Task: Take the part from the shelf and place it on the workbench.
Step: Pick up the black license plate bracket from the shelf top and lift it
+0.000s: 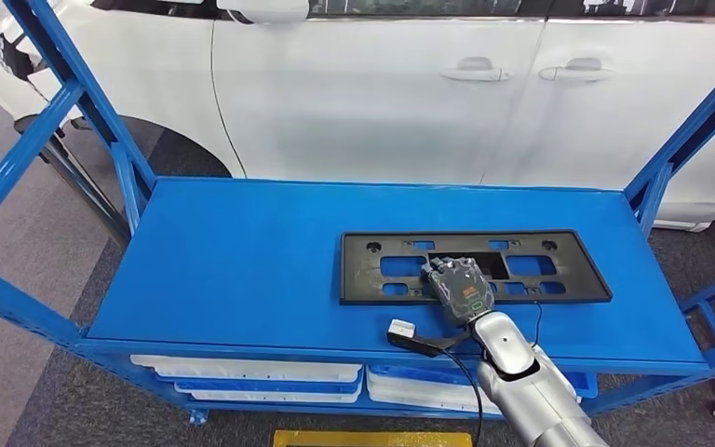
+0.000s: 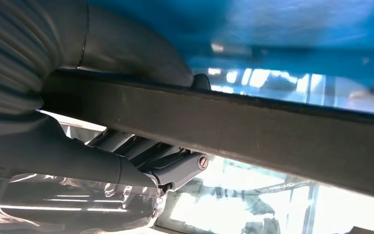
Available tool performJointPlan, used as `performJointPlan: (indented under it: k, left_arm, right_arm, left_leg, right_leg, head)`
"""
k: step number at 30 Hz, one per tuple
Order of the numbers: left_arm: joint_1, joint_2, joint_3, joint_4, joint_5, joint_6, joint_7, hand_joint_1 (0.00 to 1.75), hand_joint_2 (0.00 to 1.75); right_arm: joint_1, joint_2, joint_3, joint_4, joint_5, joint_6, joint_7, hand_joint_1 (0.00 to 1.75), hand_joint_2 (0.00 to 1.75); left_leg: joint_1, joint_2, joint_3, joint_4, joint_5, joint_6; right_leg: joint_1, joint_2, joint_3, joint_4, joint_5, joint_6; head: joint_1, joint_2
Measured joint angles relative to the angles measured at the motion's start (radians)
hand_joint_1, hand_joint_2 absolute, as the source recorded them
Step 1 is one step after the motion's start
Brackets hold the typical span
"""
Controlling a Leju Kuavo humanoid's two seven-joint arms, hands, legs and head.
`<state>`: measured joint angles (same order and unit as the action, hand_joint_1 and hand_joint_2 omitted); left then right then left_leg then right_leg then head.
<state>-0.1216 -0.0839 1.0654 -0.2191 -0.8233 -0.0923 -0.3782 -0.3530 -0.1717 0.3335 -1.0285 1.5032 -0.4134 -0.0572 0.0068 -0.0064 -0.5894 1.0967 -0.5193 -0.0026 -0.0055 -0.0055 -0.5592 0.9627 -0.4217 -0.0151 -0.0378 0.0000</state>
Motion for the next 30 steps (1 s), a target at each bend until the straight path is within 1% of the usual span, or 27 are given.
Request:
performJointPlan:
  k: [2,3,4,5,6,7,8,9,11,12,13,14,15,16,17,18,19,20,21,22,23,24,25,26,28,29,30]
  left_arm:
    - [0.001,0.001,-0.003,0.000,-0.001,-0.002,-0.010,0.00,1.75]
    - [0.003,0.002,-0.003,0.000,-0.001,-0.001,-0.013,0.00,1.75]
    - [0.004,0.003,-0.004,0.000,-0.001,0.000,-0.014,0.00,1.75]
    - [0.004,0.005,-0.004,0.000,-0.001,0.001,-0.015,0.00,1.75]
    - [0.004,0.006,-0.005,0.000,-0.001,0.003,-0.015,0.00,1.75]
    - [0.003,0.007,-0.007,0.000,-0.001,0.004,-0.014,0.00,1.75]
    - [0.002,0.007,-0.009,0.000,-0.001,0.005,-0.014,0.00,1.75]
    - [0.001,0.007,-0.011,0.000,-0.001,0.005,-0.012,0.00,1.75]
    - [0.001,0.007,-0.013,0.000,0.001,0.002,-0.014,0.00,1.75]
    - [0.001,0.007,-0.014,0.000,0.005,-0.004,-0.019,0.00,1.75]
    - [0.000,0.007,-0.014,0.000,0.012,-0.016,-0.028,0.00,1.75]
    - [-0.002,0.007,-0.014,0.000,0.021,-0.030,-0.037,0.00,1.75]
    - [-0.004,0.008,-0.014,0.000,0.031,-0.044,-0.044,0.00,1.75]
    - [-0.006,0.008,-0.013,0.000,0.040,-0.056,-0.047,0.00,1.75]
    - [-0.009,0.009,-0.012,0.000,0.048,-0.062,-0.045,0.00,1.75]
    - [-0.012,0.009,-0.011,0.000,0.054,-0.065,-0.040,0.00,1.75]
    - [-0.016,0.009,-0.010,0.000,0.060,-0.066,-0.034,0.00,1.75]
    - [-0.019,0.009,-0.009,0.000,0.065,-0.066,-0.026,0.00,1.75]
    - [-0.023,0.009,-0.008,0.000,0.069,-0.064,-0.016,0.00,1.75]
    - [-0.025,0.009,-0.008,0.000,0.073,-0.062,-0.006,0.00,1.75]
    - [-0.027,0.009,-0.006,0.000,0.076,-0.059,0.005,0.00,1.75]
    - [-0.029,0.009,-0.004,0.000,0.078,-0.056,0.015,0.00,1.75]
    - [-0.030,0.010,-0.001,0.000,0.079,-0.054,0.023,0.00,1.75]
    - [-0.030,0.011,0.002,0.000,0.080,-0.051,0.029,0.00,1.75]
    - [-0.026,0.014,0.006,0.000,0.079,-0.045,0.041,0.00,1.75]
    - [-0.023,0.015,0.008,0.000,0.079,-0.042,0.048,0.00,1.75]
    - [-0.019,0.016,0.008,0.000,0.080,-0.037,0.056,0.00,1.75]
  right_arm:
    - [0.007,0.002,-0.007,-0.007,0.002,0.001,-0.003,1.75,1.75]
    - [0.011,0.002,-0.011,-0.011,0.002,0.000,-0.005,1.75,1.75]
    - [0.014,0.003,-0.014,-0.015,0.002,0.000,-0.008,1.75,1.75]
    - [0.018,0.004,-0.018,-0.019,0.002,-0.002,-0.012,1.75,1.75]
    - [0.022,0.004,-0.022,-0.025,0.001,-0.004,-0.017,1.75,1.75]
    - [0.026,0.005,-0.028,-0.032,-0.002,-0.008,-0.022,1.75,1.75]
    - [0.031,0.006,-0.033,-0.040,-0.007,-0.013,-0.028,1.75,1.75]
    - [0.035,0.006,-0.037,-0.047,-0.011,-0.017,-0.033,1.75,1.75]
    - [0.045,0.008,-0.044,-0.062,-0.034,-0.024,-0.052,1.75,1.75]
    - [0.053,0.008,-0.048,-0.073,-0.068,-0.029,-0.082,1.75,1.75]
    - [0.064,0.008,-0.054,-0.094,-0.135,-0.039,-0.140,1.75,1.75]
    - [0.078,0.007,-0.062,-0.128,-0.237,-0.052,-0.221,1.75,1.75]
    - [0.094,0.006,-0.069,-0.181,-0.386,-0.067,-0.332,1.75,1.75]
    - [0.112,0.003,-0.072,-0.249,-0.569,-0.084,-0.448,1.75,1.75]
    - [0.127,-0.001,-0.067,-0.327,-0.767,-0.100,-0.538,1.75,1.75]
    - [0.138,-0.007,-0.055,-0.414,-0.973,-0.115,-0.602,1.75,1.75]
    - [0.144,-0.017,-0.037,-0.502,-1.154,-0.127,-0.626,1.75,1.75]
    - [0.144,-0.028,-0.014,-0.591,-1.302,-0.132,-0.629,1.75,1.75]
    - [0.137,-0.042,0.012,-0.683,-1.408,-0.127,-0.628,1.75,1.75]
    - [0.126,-0.054,0.037,-0.771,-1.459,-0.109,-0.628,1.75,1.75]
    - [0.110,-0.062,0.061,-0.853,-1.474,-0.075,-0.628,1.75,1.75]
    - [0.093,-0.065,0.082,-0.928,-1.469,-0.022,-0.628,1.75,1.75]
    - [0.079,-0.062,0.095,-0.991,-1.462,0.046,-0.628,1.75,1.75]
    - [0.070,-0.055,0.102,-1.043,-1.468,0.123,-0.628,1.75,1.75]
    - [0.063,-0.028,0.103,-1.120,-1.510,0.282,-0.628,1.75,1.75]
    - [0.060,-0.011,0.100,-1.146,-1.535,0.353,-0.628,1.75,1.75]
    - [0.057,0.008,0.096,-1.163,-1.563,0.424,-0.628,1.75,1.75]
  left_leg:
    - [0.004,0.000,-0.063,0.133,-0.059,-0.009]
    - [0.007,0.000,-0.084,0.174,-0.069,-0.013]
    - [0.009,0.001,-0.088,0.179,-0.058,-0.016]
    - [0.012,0.001,-0.071,0.140,-0.028,-0.018]
    - [0.015,0.001,-0.038,0.070,0.012,-0.021]
    - [0.016,0.001,-0.005,0.000,0.040,-0.021]
    - [0.016,0.000,0.020,-0.055,0.060,-0.017]
    - [0.016,-0.001,0.031,-0.081,0.065,-0.011]
    - [0.012,-0.003,0.028,-0.086,0.064,0.006]
    - [0.012,-0.003,0.027,-0.087,0.066,0.013]
    - [0.012,-0.002,0.027,-0.089,0.069,0.020]
    - [0.014,-0.002,0.027,-0.091,0.071,0.026]
    - [0.015,-0.001,0.027,-0.092,0.072,0.030]
    - [0.014,0.000,0.027,-0.092,0.072,0.032]
    - [0.013,0.001,0.026,-0.092,0.071,0.033]
    - [0.011,0.002,0.026,-0.092,0.071,0.034]
    - [0.010,0.001,0.027,-0.092,0.071,0.035]
    - [0.008,0.000,0.027,-0.091,0.070,0.035]
    - [0.006,-0.001,0.028,-0.091,0.070,0.035]
    - [0.004,-0.002,0.029,-0.091,0.070,0.034]
    - [0.001,-0.002,0.028,-0.091,0.069,0.031]
    - [-0.002,-0.001,0.027,-0.091,0.068,0.027]
    - [-0.003,0.000,0.027,-0.091,0.068,0.022]
    - [-0.003,0.000,0.027,-0.092,0.068,0.016]
    - [-0.002,0.000,0.026,-0.088,0.061,0.005]
    - [-0.001,0.000,0.018,-0.068,0.046,0.000]
    - [0.000,0.001,0.001,-0.026,0.020,-0.005]
  right_leg:
    - [0.000,-0.001,-0.001,0.001,0.000,-0.001]
    - [-0.001,-0.002,-0.002,0.003,-0.001,-0.001]
    - [-0.001,-0.001,-0.002,0.005,-0.002,0.000]
    - [-0.003,-0.001,-0.002,0.008,-0.004,0.003]
    - [-0.005,0.000,-0.002,0.012,-0.007,0.007]
    - [-0.004,0.001,-0.003,0.019,-0.011,0.013]
    - [-0.004,0.002,-0.006,0.025,-0.014,0.018]
    - [-0.002,0.003,-0.010,0.030,-0.016,0.024]
    - [-0.002,0.006,-0.015,0.032,-0.014,0.034]
    - [-0.004,0.006,-0.016,0.033,-0.015,0.040]
    - [-0.005,0.006,-0.021,0.044,-0.025,0.045]
    - [-0.007,0.006,-0.033,0.073,-0.046,0.049]
    - [-0.008,0.006,-0.057,0.127,-0.078,0.052]
    - [-0.008,0.006,-0.090,0.199,-0.116,0.054]
    - [-0.008,0.006,-0.124,0.272,-0.147,0.055]
    - [-0.008,0.006,-0.149,0.325,-0.163,0.055]
    - [-0.008,0.006,-0.157,0.341,-0.159,0.053]
    - [-0.007,0.006,-0.144,0.314,-0.135,0.049]
    - [-0.006,0.006,-0.114,0.249,-0.099,0.042]
    - [-0.003,0.006,-0.076,0.171,-0.067,0.033]
    - [0.000,0.005,-0.045,0.104,-0.042,0.027]
    - [0.003,0.004,-0.025,0.061,-0.029,0.022]
    - [0.006,0.002,-0.018,0.043,-0.027,0.020]
    - [0.008,0.001,-0.018,0.042,-0.027,0.019]
    - [0.005,-0.002,-0.014,0.034,-0.024,0.009]
    - [0.002,-0.003,-0.012,0.029,-0.021,0.003]
    - [0.000,-0.005,-0.009,0.025,-0.019,-0.002]
  head:
    - [0.000,0.000]
    - [0.000,0.000]
    - [0.000,0.000]
    - [0.000,0.000]
    - [0.000,0.000]
    - [0.000,0.000]
    - [0.000,0.000]
    - [0.000,0.000]
    - [0.000,0.000]
    - [0.000,0.000]
    - [0.000,0.000]
    - [0.000,0.000]
    - [0.000,0.000]
    - [0.000,0.000]
    - [0.000,0.000]
    - [0.000,0.000]
    - [0.000,0.000]
    - [0.000,0.000]
    - [0.000,0.000]
    - [0.000,0.000]
    - [0.000,0.000]
    - [0.000,0.000]
    - [0.000,0.000]
    - [0.000,0.000]
    - [0.000,0.000]
    - [0.000,0.000]
    - [0.000,0.000]
